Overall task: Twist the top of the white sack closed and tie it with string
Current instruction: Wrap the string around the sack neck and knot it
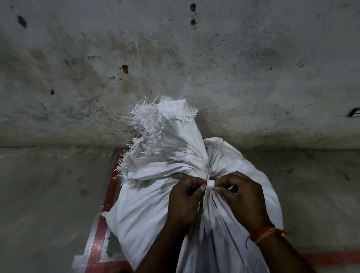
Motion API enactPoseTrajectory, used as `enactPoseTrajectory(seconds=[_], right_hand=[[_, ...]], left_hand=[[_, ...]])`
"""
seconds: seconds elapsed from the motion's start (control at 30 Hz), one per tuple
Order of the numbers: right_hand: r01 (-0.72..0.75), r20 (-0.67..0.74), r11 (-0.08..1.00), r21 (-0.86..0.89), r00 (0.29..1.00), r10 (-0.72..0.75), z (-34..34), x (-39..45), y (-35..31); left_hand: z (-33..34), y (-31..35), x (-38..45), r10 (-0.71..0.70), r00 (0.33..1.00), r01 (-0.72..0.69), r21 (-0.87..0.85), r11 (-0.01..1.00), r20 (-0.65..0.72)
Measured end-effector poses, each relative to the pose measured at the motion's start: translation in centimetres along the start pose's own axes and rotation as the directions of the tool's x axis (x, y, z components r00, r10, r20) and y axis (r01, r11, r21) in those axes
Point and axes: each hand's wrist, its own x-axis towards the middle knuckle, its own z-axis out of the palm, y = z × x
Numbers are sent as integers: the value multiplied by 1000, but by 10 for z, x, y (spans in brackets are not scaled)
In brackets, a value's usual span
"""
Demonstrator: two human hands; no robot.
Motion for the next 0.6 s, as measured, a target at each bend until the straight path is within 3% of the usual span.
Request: enactPoseTrajectory(seconds=[0.13, 0.2, 0.4, 0.6], right_hand=[[-47, 18, 998, 30, 999, 47, 5, -2, -2], [-142, 51, 977, 161, 989, 136, 9, -2, -4], [-402, 174, 740, 539, 913, 369, 19, -2, -3], [-508, 288, 540, 671, 850, 441, 22, 2, -2]], left_hand=[[1, -2, 1, 46, 999, -41, 155, 987, -29], [3, -3, 1, 80, 997, -72, 268, 961, -19], [4, 0, -3, 149, 988, -130, 371, 919, -24], [2, 3, -2, 193, 981, -173, 449, 877, 2]])
